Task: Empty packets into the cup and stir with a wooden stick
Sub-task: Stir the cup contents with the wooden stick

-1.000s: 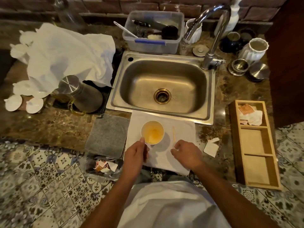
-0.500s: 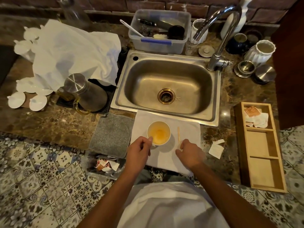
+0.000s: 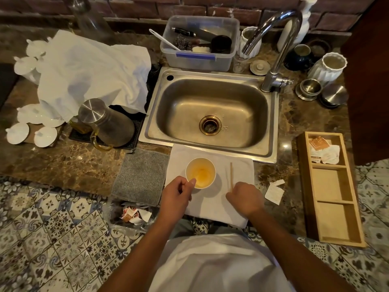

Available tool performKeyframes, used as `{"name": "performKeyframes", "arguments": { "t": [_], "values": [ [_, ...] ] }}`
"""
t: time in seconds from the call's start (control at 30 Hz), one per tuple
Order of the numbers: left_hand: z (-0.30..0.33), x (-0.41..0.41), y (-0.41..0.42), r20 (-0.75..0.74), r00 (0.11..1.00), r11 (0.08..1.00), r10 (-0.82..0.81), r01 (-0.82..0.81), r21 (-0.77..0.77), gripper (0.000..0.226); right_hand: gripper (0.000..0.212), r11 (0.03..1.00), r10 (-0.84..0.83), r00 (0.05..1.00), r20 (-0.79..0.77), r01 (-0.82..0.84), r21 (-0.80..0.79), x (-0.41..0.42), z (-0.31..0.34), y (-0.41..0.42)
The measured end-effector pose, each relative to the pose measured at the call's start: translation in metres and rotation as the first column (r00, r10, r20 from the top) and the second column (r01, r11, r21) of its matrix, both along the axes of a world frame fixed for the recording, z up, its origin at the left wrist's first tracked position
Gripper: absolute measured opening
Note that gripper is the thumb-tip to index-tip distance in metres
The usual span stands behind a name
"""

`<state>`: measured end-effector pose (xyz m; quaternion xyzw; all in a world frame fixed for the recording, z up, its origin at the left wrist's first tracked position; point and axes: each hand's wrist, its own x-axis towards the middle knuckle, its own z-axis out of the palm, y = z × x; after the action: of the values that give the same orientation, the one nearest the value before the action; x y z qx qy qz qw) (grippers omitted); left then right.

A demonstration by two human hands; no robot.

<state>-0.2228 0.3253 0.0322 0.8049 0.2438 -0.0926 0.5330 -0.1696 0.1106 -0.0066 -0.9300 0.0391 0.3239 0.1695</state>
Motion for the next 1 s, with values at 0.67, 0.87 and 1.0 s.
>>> {"name": "performKeyframes", "arguments": {
  "t": [0.67, 0.87, 1.0],
  "values": [
    [-0.001, 0.005, -0.003, 0.025, 0.998, 0.997, 0.051, -0.05, -0.054, 0.037, 0.026, 0.495, -0.444, 0.884, 0.145, 0.107, 0.862, 0.008, 0.12, -0.004],
    [-0.005, 0.003, -0.003, 0.046, 0.997, 0.995, 0.061, -0.057, -0.082, 0.039, 0.027, 0.386, -0.304, 0.952, -0.026, 0.148, 0.91, 0.005, 0.124, 0.001],
    [-0.007, -0.001, 0.002, 0.019, 0.999, 0.992, 0.044, -0.042, -0.119, 0.039, 0.02, 0.499, -0.352, 0.933, 0.078, 0.117, 0.859, 0.005, 0.119, 0.007]
  ]
}}
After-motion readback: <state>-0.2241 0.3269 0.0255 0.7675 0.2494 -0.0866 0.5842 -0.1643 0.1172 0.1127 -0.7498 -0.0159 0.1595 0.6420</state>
